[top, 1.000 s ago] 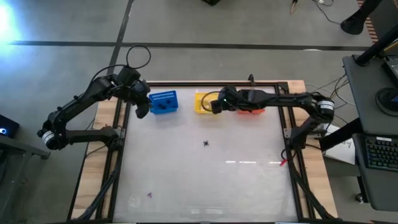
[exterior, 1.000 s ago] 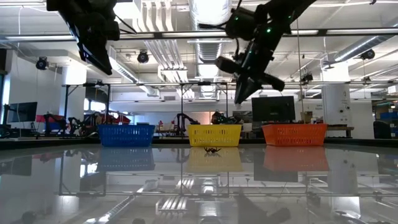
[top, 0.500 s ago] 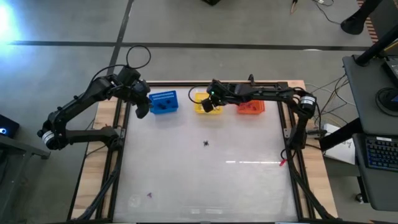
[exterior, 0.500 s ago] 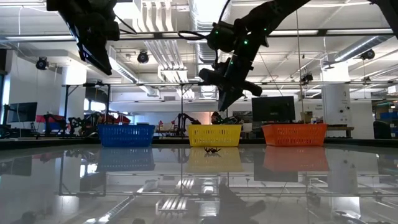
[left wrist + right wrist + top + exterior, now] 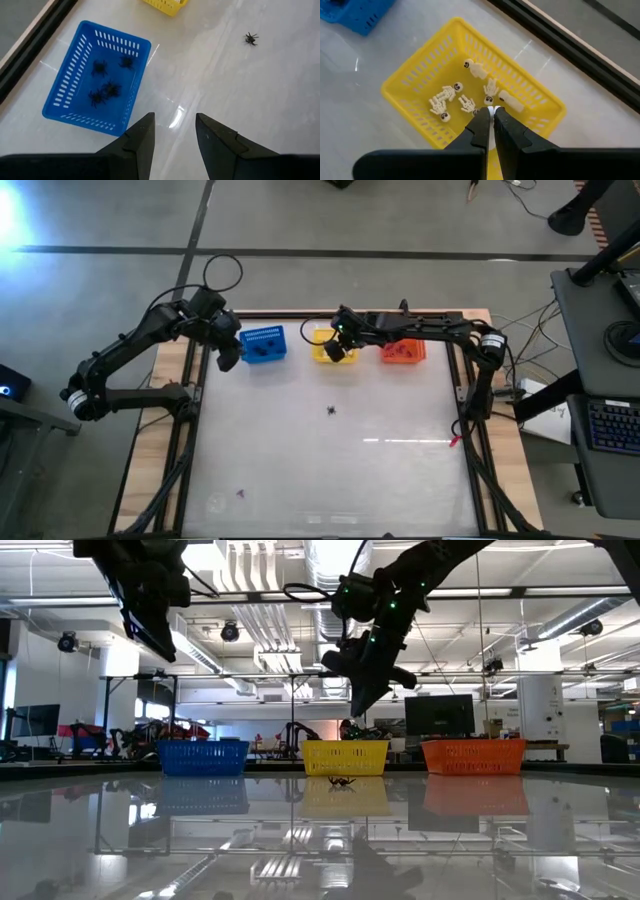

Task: Sort Halloween decoration
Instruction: Put the white skeleton toy into the yellow basket

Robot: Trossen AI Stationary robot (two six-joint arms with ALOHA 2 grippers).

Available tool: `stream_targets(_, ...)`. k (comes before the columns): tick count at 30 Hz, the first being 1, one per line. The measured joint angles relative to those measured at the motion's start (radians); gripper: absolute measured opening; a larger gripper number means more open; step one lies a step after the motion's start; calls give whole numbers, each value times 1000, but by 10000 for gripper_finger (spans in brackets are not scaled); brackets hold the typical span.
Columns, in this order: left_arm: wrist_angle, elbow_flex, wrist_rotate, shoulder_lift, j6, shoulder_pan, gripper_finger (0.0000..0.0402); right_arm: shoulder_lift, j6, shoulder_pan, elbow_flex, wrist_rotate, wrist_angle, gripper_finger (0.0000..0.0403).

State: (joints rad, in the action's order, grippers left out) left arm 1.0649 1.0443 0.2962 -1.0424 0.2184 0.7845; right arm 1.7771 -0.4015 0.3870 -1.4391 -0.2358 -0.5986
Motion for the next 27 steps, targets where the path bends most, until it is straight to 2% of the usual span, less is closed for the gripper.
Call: stream_targets(27, -35, 0, 1, 0, 0, 0, 125, 0, 10, -1, -1, 0, 6, 13)
